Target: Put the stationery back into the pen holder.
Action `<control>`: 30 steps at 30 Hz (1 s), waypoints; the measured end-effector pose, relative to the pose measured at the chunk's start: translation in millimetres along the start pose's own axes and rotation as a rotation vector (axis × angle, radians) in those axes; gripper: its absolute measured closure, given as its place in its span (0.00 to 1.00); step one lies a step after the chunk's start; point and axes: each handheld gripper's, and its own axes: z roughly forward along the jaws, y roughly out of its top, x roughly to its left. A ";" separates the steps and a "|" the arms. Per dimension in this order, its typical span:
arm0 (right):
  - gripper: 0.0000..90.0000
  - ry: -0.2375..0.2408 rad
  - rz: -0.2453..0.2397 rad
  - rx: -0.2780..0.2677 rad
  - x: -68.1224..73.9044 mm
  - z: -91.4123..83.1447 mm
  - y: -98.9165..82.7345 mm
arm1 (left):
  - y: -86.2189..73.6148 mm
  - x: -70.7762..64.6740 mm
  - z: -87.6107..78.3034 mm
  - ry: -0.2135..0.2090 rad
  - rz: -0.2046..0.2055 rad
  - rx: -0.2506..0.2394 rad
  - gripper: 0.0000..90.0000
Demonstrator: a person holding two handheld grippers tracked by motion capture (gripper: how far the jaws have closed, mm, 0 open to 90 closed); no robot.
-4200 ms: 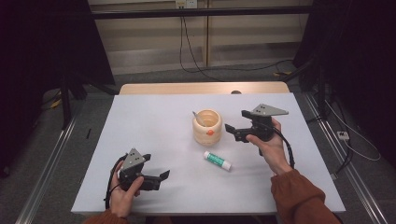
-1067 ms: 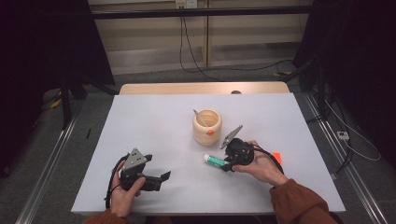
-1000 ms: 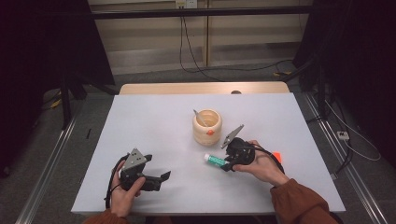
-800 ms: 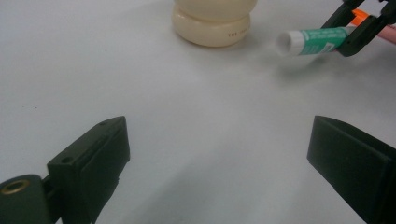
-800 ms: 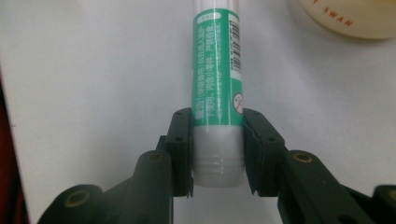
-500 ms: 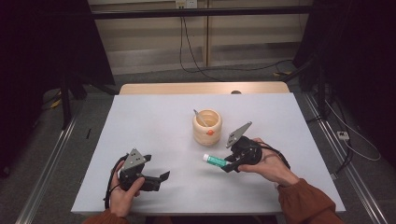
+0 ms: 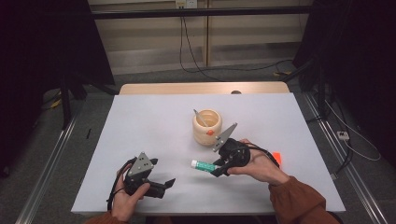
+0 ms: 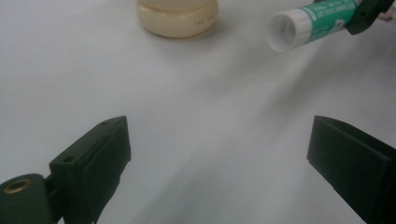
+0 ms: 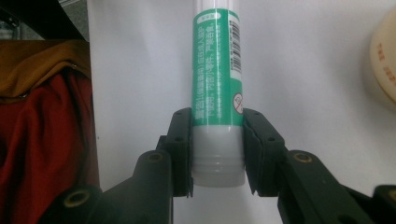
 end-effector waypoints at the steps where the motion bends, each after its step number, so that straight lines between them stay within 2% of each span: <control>1: 0.73 0.001 -0.004 0.002 0.8 0.7 3.2 | 1.1 -2.4 0.6 0.002 0.018 0.004 0.07; 9: 0.73 0.021 -0.035 0.008 2.2 6.4 18.0 | 8.4 -8.6 3.7 -0.057 0.048 0.026 0.08; 11: 0.73 0.022 -0.034 0.013 1.4 8.1 18.2 | 11.9 -12.0 3.8 -0.056 0.080 0.034 0.08; 13: 0.73 0.028 -0.031 0.015 -0.3 8.3 18.0 | 14.7 -16.8 4.2 -0.031 0.111 0.031 0.08; 17: 0.73 0.029 -0.020 0.022 -2.0 6.4 18.5 | 23.1 -29.4 5.5 0.016 0.250 0.053 0.07; 18: 0.73 0.027 -0.018 0.027 -2.4 5.7 19.0 | 24.4 -31.9 5.9 0.020 0.260 0.046 0.07; 19: 0.73 0.030 -0.019 0.025 -3.0 5.5 19.4 | 26.7 -34.9 6.1 0.038 0.306 0.053 0.07; 21: 0.73 0.026 -0.012 0.029 -3.0 4.5 21.4 | 29.1 -40.0 8.1 0.071 0.361 0.055 0.07; 24: 0.73 0.029 -0.025 0.032 -3.7 4.0 24.4 | 32.0 -46.0 12.0 0.071 0.414 0.065 0.08; 25: 0.73 0.030 -0.021 0.033 -3.5 4.1 25.3 | 32.7 -48.1 13.8 0.081 0.442 0.071 0.08; 27: 0.73 0.035 -0.023 0.030 -3.6 4.2 26.6 | 34.7 -49.4 16.3 0.091 0.467 0.067 0.08; 30: 0.73 0.036 -0.019 0.032 -4.0 5.0 26.6 | 35.3 -52.8 20.2 0.150 0.529 0.075 0.08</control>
